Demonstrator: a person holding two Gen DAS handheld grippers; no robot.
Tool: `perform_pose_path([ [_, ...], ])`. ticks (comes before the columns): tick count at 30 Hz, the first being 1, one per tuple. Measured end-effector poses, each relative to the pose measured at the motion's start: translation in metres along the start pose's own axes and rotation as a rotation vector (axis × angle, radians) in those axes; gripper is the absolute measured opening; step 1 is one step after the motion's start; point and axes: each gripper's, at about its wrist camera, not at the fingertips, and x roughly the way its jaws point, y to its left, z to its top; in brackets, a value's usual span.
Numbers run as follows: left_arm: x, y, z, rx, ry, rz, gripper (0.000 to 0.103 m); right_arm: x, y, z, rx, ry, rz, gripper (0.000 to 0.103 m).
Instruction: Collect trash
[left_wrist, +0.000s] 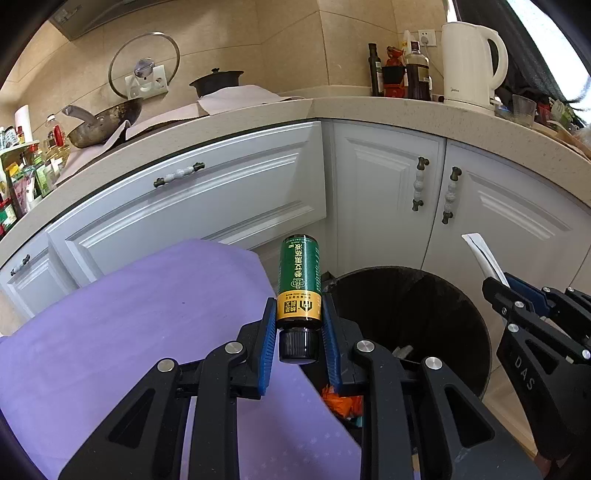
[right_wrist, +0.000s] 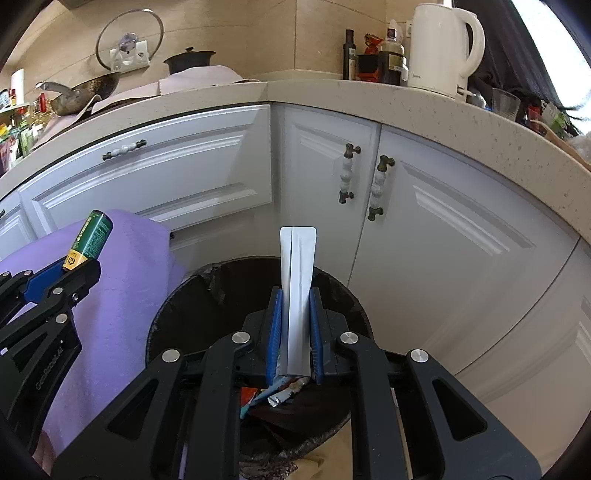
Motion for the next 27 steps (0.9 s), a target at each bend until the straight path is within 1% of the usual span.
perform_pose_path([
  [5, 0.015, -0.008, 0.002, 0.004, 0.001, -0.003, 0.025, 0.012, -0.004, 0.000, 0.013, 0.000, -0.013, 0.017],
  [7, 0.022, -0.011, 0.002, 0.008, 0.009, -0.009, 0.025, 0.017, -0.007, 0.000, 0.026, 0.004, -0.016, 0.031],
  [9, 0.027, -0.012, 0.002, 0.012, 0.020, -0.007, 0.029, 0.019, -0.010, -0.002, 0.042, 0.005, -0.025, 0.034],
  [11, 0.028, -0.012, 0.001, 0.010, 0.023, -0.004, 0.041, 0.020, -0.011, -0.003, 0.049, 0.008, -0.025, 0.034],
  [14, 0.028, -0.011, 0.001, 0.003, 0.019, -0.003, 0.048, 0.020, -0.012, -0.005, 0.046, 0.011, -0.036, 0.034],
  [17, 0.028, -0.011, 0.001, -0.001, 0.019, -0.003, 0.052, 0.019, -0.013, -0.007, 0.049, 0.013, -0.037, 0.034],
  [25, 0.025, -0.010, 0.002, -0.003, 0.010, 0.002, 0.057, 0.012, -0.011, -0.004, 0.045, 0.001, -0.050, 0.036],
  [27, 0.022, -0.009, 0.003, -0.006, 0.004, 0.004, 0.060, 0.007, -0.011, -0.004, 0.044, -0.011, -0.057, 0.049],
])
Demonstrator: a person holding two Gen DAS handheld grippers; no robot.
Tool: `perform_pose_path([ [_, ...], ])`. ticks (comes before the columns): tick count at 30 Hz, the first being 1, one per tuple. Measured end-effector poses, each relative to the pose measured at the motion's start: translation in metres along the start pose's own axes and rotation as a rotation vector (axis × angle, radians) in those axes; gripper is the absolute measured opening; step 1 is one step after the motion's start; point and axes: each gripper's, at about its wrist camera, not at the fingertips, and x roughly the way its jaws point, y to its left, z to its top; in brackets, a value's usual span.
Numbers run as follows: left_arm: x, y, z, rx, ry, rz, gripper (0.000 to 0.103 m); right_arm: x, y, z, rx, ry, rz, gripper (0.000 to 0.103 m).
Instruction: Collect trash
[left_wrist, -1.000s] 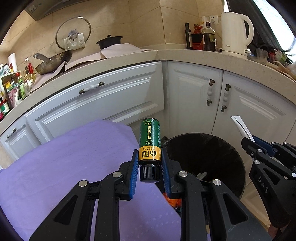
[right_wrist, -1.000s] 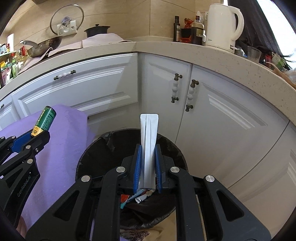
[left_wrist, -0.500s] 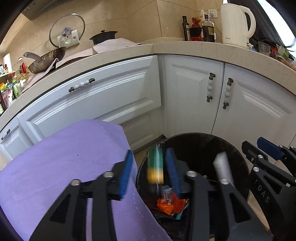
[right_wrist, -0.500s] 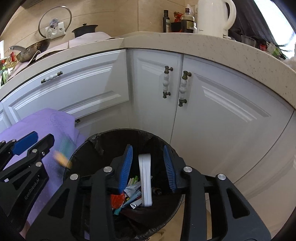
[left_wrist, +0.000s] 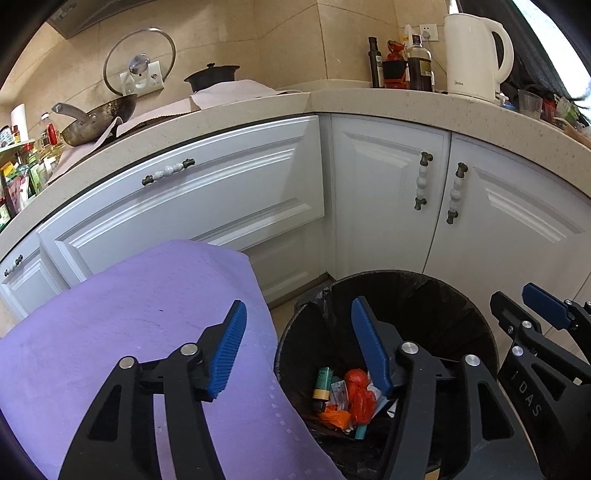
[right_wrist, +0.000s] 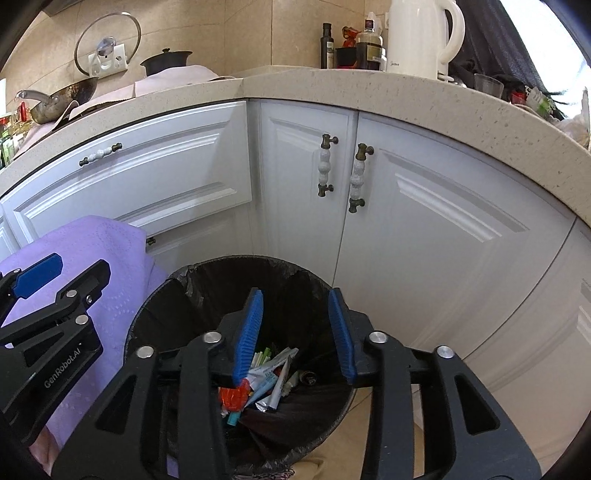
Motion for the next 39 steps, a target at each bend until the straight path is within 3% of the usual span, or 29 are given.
perform_pose_path([
  [8, -0.018, 0.008, 0.000, -0.033, -0.016, -0.010, 0.072, -0.024, 0.001, 0.002, -0.003, -0.028, -0.011, 0.060],
  [19, -0.074, 0.036, -0.018, -0.068, -0.031, 0.006, 0.079, -0.088, 0.013, -0.015, -0.017, -0.064, -0.015, 0.073],
  [30, -0.142, 0.069, -0.051, -0.104, -0.063, 0.045, 0.083, -0.161, 0.029, -0.039, -0.036, -0.131, -0.002, 0.078],
  [39, -0.182, 0.081, -0.067, -0.123, -0.103, 0.062, 0.084, -0.193, 0.033, -0.057, -0.038, -0.148, 0.005, 0.079],
])
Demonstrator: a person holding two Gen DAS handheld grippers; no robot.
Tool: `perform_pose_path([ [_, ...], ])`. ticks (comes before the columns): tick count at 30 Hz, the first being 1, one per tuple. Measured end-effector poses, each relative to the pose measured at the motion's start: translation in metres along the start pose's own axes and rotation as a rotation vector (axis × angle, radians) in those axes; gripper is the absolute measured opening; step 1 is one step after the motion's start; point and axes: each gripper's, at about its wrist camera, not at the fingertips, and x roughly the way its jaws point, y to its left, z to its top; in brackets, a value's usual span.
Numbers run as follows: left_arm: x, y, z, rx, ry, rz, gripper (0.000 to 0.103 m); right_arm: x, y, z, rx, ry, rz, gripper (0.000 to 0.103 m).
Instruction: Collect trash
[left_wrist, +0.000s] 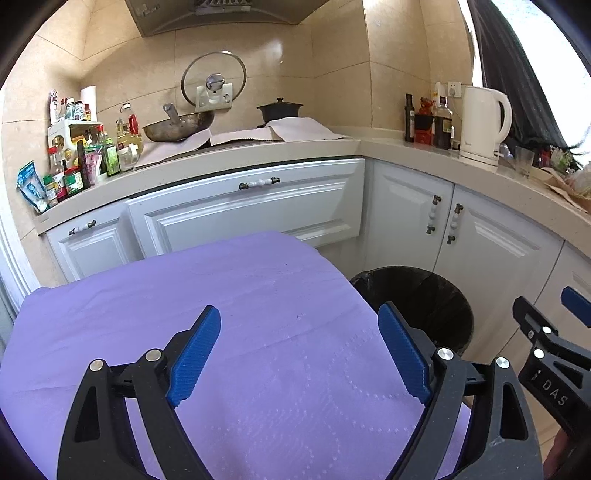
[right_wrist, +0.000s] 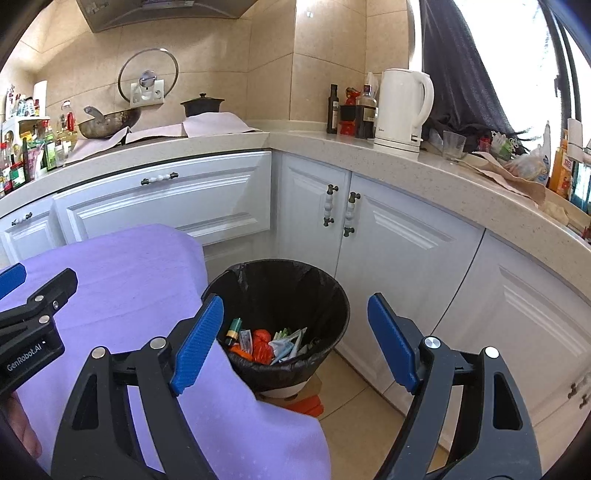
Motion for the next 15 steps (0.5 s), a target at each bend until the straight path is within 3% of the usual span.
perform_pose_path([
  [15, -0.012, 0.004, -0.006, 0.000, -0.005, -0.016, 0.085, -0.017, -0.007, 0.000, 0.010, -0.029, -0.009, 0.079],
])
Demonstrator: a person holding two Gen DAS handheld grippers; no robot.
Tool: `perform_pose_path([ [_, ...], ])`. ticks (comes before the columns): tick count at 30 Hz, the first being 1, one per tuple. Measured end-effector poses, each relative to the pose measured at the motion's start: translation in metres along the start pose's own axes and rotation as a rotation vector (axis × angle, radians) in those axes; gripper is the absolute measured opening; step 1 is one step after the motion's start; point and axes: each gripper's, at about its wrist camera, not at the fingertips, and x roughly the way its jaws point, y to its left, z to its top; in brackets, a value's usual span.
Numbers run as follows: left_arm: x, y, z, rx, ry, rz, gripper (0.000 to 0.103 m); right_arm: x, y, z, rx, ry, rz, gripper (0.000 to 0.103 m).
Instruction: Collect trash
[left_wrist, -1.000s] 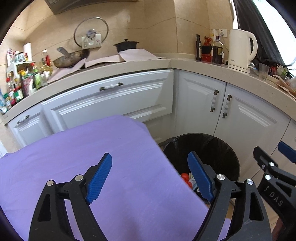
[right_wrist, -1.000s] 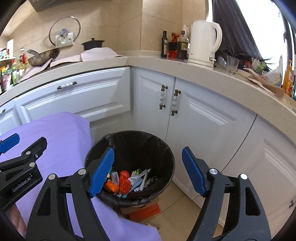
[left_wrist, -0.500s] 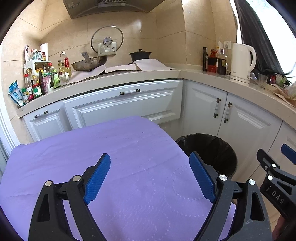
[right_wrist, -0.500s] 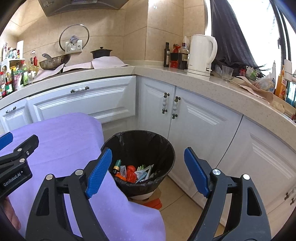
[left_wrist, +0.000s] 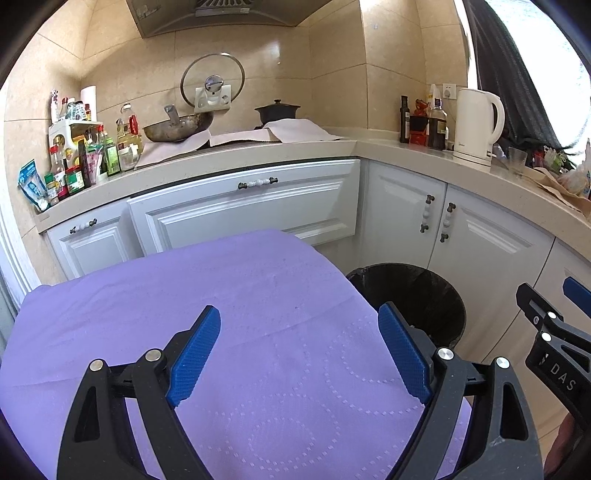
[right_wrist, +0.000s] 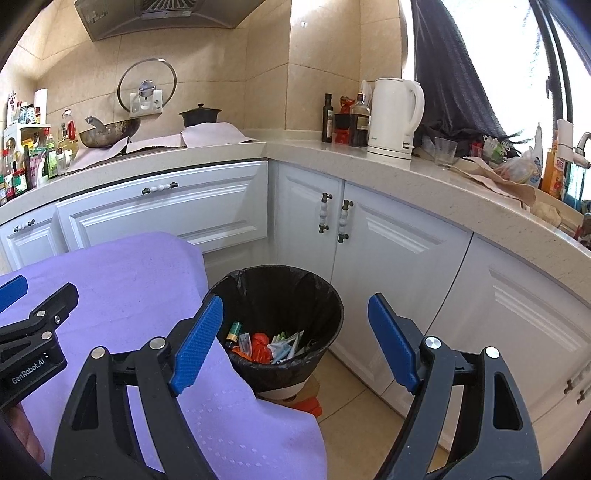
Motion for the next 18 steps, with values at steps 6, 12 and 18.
perform_pose_path([
  [6, -0.0012, -0.0004, -0.0004, -0.002, 0.001, 0.004, 0.085, -0.0007, -0.0019, 0.0009, 0.002, -0.003, -0.002, 0.079],
  [12, -0.0018, -0.0019, 0.0000, -0.006, 0.003, 0.000, 0.085, -0.0009, -0.0026, 0.0006, 0.001, -0.002, -0.001, 0.079],
  [18, -0.0024, -0.0011, 0.0000, -0.007, 0.003, -0.004, 0.085, -0.0012, -0.0023, 0.0005, 0.001, -0.004, -0.002, 0.079],
])
